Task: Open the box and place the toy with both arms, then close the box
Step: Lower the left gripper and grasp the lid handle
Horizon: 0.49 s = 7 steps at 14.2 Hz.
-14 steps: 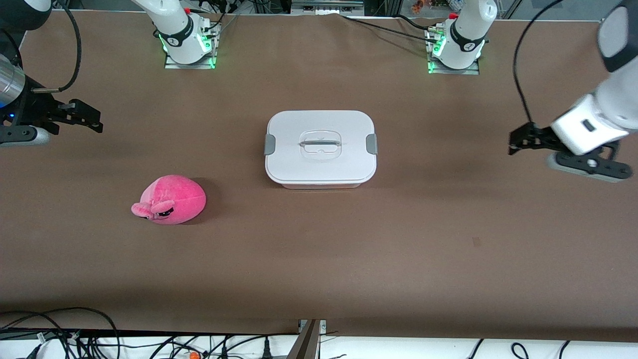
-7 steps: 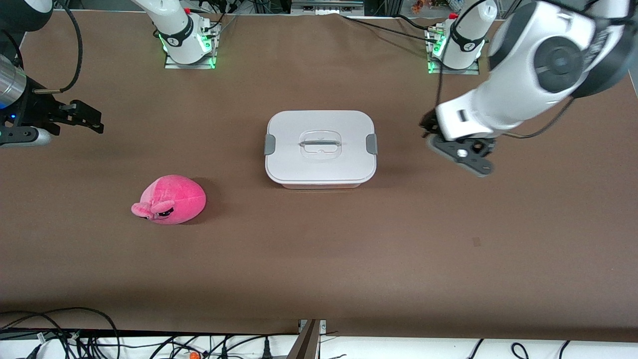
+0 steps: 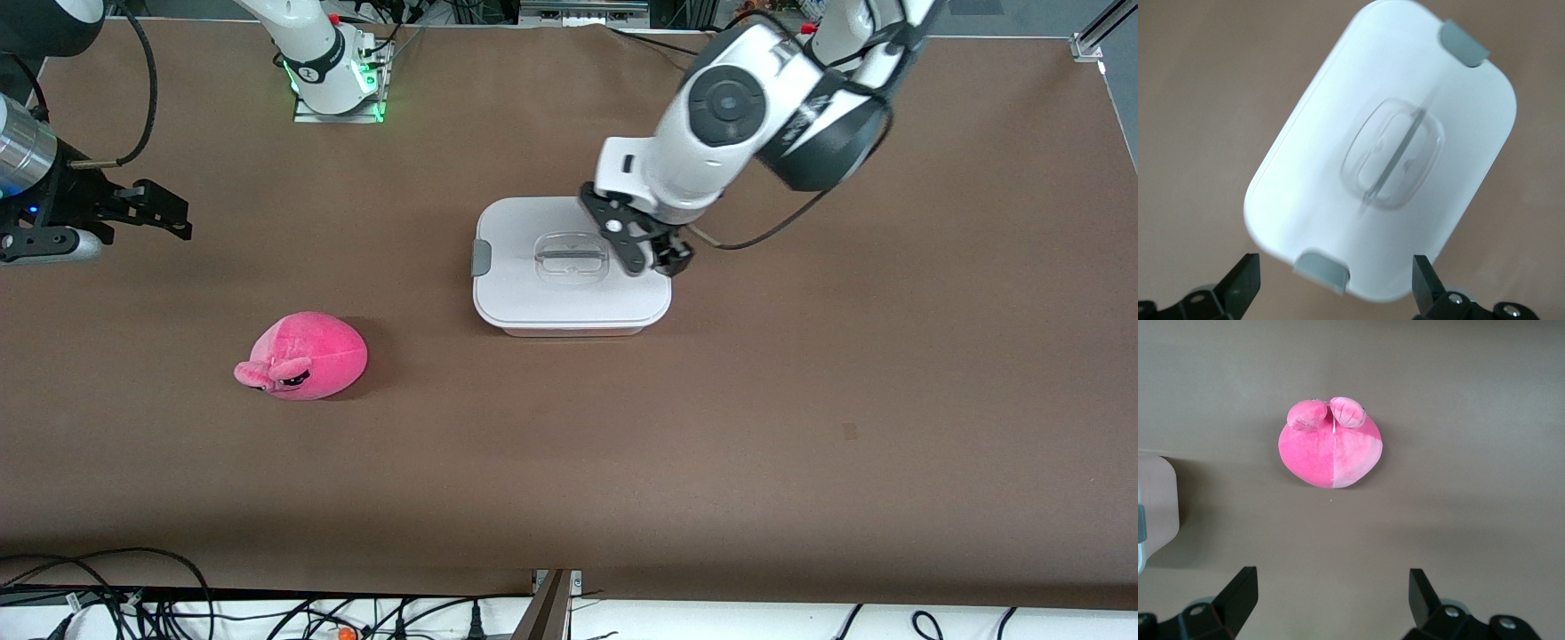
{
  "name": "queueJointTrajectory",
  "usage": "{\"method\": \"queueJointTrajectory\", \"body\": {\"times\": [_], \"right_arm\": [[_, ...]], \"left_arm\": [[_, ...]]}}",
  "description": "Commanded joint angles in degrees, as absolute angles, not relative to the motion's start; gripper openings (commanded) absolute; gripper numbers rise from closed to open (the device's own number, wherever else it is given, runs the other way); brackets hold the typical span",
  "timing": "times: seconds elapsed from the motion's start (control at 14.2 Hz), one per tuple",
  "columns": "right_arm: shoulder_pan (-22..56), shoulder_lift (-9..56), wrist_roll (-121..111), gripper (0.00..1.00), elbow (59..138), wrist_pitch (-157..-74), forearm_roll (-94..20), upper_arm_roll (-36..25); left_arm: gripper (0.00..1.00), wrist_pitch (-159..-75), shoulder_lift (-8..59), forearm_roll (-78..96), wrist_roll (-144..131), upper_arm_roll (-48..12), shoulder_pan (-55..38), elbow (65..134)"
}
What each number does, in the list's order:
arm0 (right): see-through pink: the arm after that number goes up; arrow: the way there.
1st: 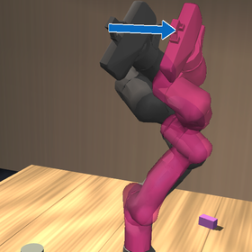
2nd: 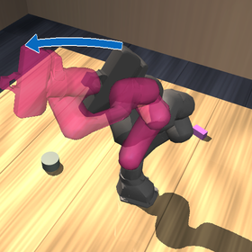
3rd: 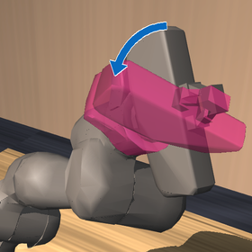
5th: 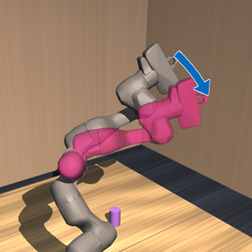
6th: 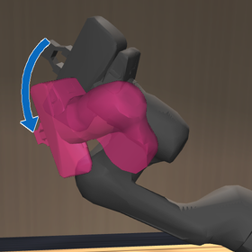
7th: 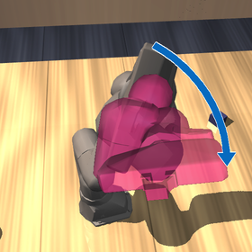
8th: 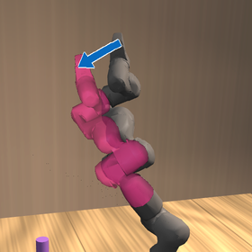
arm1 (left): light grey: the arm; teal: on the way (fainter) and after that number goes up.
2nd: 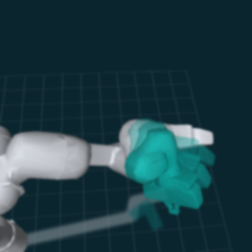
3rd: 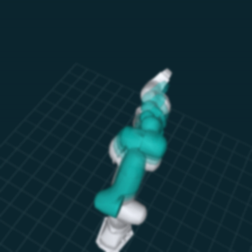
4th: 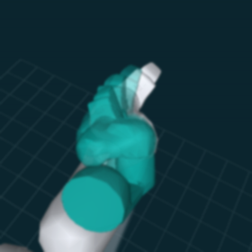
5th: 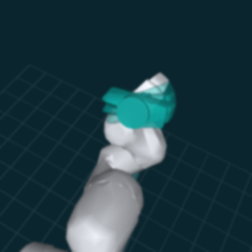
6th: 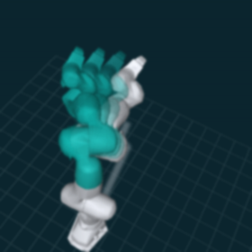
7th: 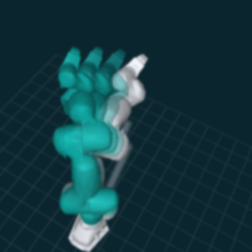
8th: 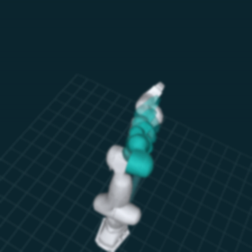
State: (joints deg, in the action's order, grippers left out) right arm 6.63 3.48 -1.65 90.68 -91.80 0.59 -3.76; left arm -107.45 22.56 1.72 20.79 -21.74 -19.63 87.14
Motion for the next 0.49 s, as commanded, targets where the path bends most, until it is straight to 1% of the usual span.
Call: {"method": "queueJointTrajectory", "body": {"times": [0.0, 0.14, 0.28, 0.42], "right_arm": [[6.68, 3.69, -1.49, 1.0, 89.82, -91.67, 0.7, -2.99], [6.68, 3.69, -1.41, 1.0, 89.82, -91.58, 0.7, -2.64], [6.68, 3.6, -1.41, 1.0, 89.82, -91.23, 0.7, -2.64], [6.68, 3.6, -1.41, 1.0, 89.82, -91.23, 0.7, -2.55]], "left_arm": [[1.0, -108.1, 25.4, -3.84, 27.32, -21.44, -23.01, 84.55], [1.0, -108.45, 26.45, -7.1, 27.33, -21.27, -26.35, 84.64], [1.0, -111.34, 28.38, -8.35, 27.33, -21.27, -27.41, 85.34], [1.0, -112.32, 30.05, -15.78, 27.07, -21.27, -31.01, 85.34]]}}
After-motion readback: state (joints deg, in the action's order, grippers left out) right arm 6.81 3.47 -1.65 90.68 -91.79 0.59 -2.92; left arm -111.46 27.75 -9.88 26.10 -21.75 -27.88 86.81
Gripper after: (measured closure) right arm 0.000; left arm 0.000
